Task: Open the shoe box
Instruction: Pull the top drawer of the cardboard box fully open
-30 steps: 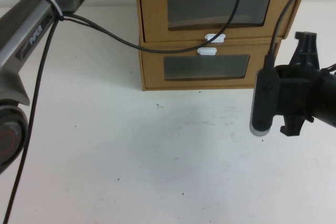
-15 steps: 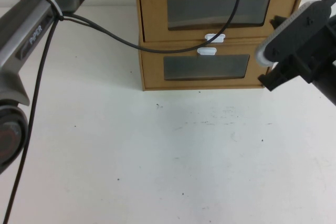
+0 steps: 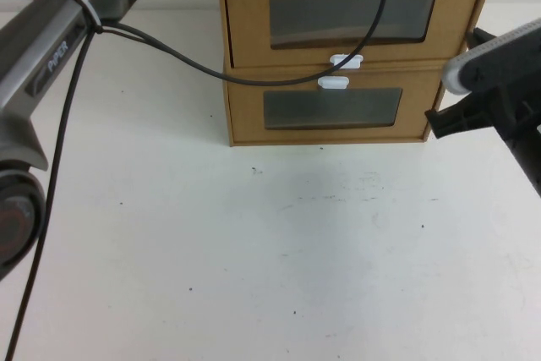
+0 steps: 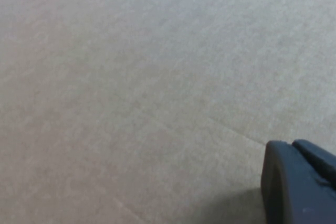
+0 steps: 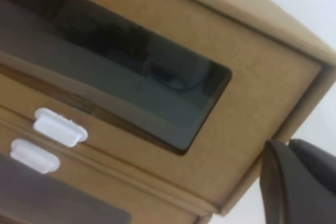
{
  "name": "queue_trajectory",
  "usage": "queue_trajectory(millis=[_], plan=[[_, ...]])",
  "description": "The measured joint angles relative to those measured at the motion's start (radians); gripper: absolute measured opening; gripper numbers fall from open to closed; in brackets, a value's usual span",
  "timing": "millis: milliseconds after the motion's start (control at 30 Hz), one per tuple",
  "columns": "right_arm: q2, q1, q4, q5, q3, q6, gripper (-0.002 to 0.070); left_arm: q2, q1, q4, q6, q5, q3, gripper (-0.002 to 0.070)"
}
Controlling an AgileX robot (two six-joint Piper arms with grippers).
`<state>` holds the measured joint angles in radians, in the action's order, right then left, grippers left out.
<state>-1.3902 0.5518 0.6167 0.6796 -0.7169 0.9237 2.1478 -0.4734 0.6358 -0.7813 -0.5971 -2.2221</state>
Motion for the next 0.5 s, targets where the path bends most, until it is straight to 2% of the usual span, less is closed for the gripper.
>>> queue_trajectory(millis=[133,300,400,500], plan=[[-0.005,0.0,-0.131,0.014,0.0,0.035,-0.0019,0.0,0.0,0.0,0.0,0.0,0.0,-0.0007],[-0.073,0.0,-0.304,0.022,0.0,0.189,-0.0019,0.0,0.0,0.0,0.0,0.0,0.0,-0.0007],[-0.13,0.0,-0.318,0.022,0.0,0.363,-0.0019,0.003,0.0,0.0,0.0,0.0,0.0,-0.0007],[-0.192,0.0,-0.314,0.036,0.0,0.637,-0.0019,0.011,0.0,0.002,0.0,0.0,-0.005,-0.0007]])
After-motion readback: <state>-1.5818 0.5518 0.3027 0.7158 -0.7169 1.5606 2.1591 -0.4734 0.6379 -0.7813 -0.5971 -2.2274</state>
